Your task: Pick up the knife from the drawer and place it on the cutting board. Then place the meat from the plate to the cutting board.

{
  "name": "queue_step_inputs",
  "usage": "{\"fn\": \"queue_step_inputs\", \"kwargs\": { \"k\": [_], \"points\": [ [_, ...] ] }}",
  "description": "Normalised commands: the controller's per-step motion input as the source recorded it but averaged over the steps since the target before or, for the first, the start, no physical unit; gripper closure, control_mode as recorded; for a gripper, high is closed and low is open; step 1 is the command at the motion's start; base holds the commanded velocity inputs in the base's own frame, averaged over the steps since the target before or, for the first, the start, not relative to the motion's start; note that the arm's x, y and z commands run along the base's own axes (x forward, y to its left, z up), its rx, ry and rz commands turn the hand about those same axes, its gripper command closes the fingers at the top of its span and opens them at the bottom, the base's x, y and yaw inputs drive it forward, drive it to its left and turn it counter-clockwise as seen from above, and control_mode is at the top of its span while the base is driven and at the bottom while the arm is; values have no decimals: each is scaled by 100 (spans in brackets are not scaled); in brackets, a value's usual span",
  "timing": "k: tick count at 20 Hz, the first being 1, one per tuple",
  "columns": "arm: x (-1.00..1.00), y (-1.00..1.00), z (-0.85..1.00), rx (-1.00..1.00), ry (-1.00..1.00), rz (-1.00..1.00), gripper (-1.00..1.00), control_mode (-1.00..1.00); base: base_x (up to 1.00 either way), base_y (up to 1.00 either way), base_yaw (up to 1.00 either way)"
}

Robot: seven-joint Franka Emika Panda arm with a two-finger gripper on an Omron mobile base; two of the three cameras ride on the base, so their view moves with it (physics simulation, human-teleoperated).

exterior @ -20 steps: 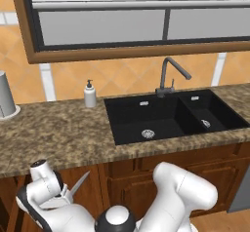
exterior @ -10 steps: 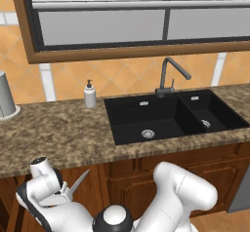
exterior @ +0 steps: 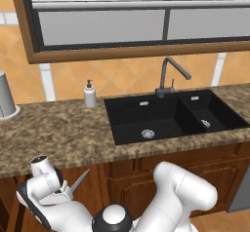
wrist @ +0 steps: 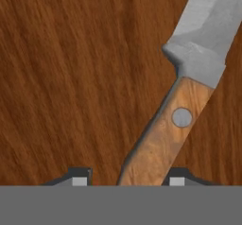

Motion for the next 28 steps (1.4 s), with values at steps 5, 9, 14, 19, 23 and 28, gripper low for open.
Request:
{"fn": "queue_step_inputs", "kwargs": {
  "k": [5,9,14,19,23,28],
  "points": [
    [-1,0,-7,0,1,0,100,-100,0,0,0],
    [-19,0,-25,0,0,0,100,-100,0,0,0],
    [-53,-5,8,3,0,3,100,-100,0,0,0],
    [-73,-15,61,10,0,6,100,-100,0,0,0],
    [-91,-18,70,11,0,5,100,-100,0,0,0],
    [-74,-18,80,8,0,2,100,-100,0,0,0]
  ]
}}
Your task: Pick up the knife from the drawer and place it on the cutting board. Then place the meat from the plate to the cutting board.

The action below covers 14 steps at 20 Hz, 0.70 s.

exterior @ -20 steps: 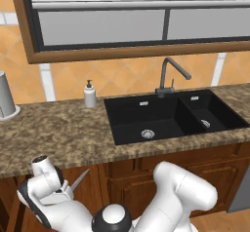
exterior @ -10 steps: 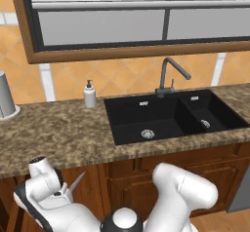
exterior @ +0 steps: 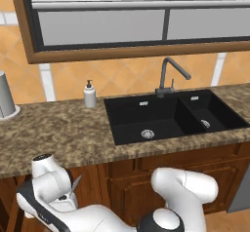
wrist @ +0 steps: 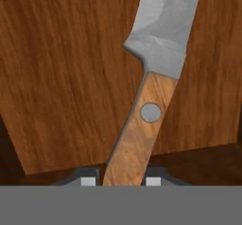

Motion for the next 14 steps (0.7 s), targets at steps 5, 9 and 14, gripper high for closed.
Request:
{"fn": "queue_step_inputs", "kwargs": {
  "k": [5,9,14],
  "points": [
    [-56,-16,100,8,-2,7,100,-100,0,0,0],
    [-61,-17,94,8,-6,11,100,-100,0,0,0],
    [-3,-26,72,2,-11,11,100,-100,0,0,0]
  ]
}}
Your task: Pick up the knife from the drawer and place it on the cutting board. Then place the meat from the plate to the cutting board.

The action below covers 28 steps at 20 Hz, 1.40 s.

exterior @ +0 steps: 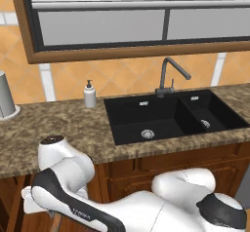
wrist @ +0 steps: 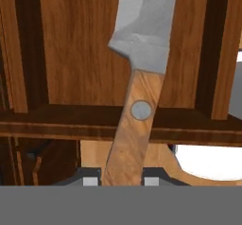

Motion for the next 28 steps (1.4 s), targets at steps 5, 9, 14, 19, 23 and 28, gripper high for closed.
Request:
{"fn": "queue_step_inputs", "kwargs": {
  "k": [5,9,14,19,23,28],
  "points": [
    [55,-74,55,2,-19,8,100,-100,0,0,0],
    [79,-96,59,3,-3,13,100,-100,0,0,0],
    [82,-100,61,4,-3,11,100,-100,0,0,0],
    [66,-100,25,4,-6,7,100,-100,0,0,0],
    [27,-100,0,5,-17,8,100,-100,0,0,0],
    [0,-97,-10,4,-9,9,100,-100,0,0,0]
  ]
}}
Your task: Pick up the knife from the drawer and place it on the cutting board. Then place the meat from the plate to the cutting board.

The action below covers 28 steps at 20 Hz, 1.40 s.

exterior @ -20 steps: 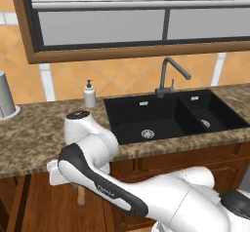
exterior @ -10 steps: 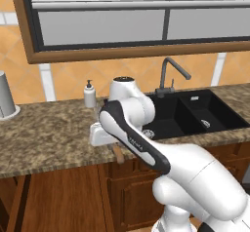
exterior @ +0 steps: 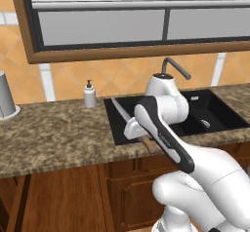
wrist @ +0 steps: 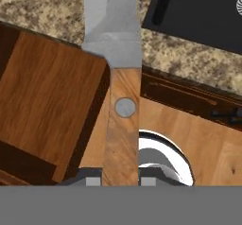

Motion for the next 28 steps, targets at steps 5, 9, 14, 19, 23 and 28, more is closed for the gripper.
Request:
{"fn": "queue_step_inputs", "kwargs": {
  "k": [5,9,14,19,23,28],
  "points": [
    [6,-96,-18,0,-1,8,100,-100,0,0,0],
    [0,-95,-7,0,-4,3,100,-100,0,0,0],
    [0,-55,0,0,0,-1,100,-100,0,0,0],
    [0,-3,0,0,0,0,100,-100,0,0,0],
    [0,-3,0,0,0,-1,100,100,-5,-26,-1],
    [0,0,0,0,0,0,100,100,-11,-93,-2]
  ]
}}
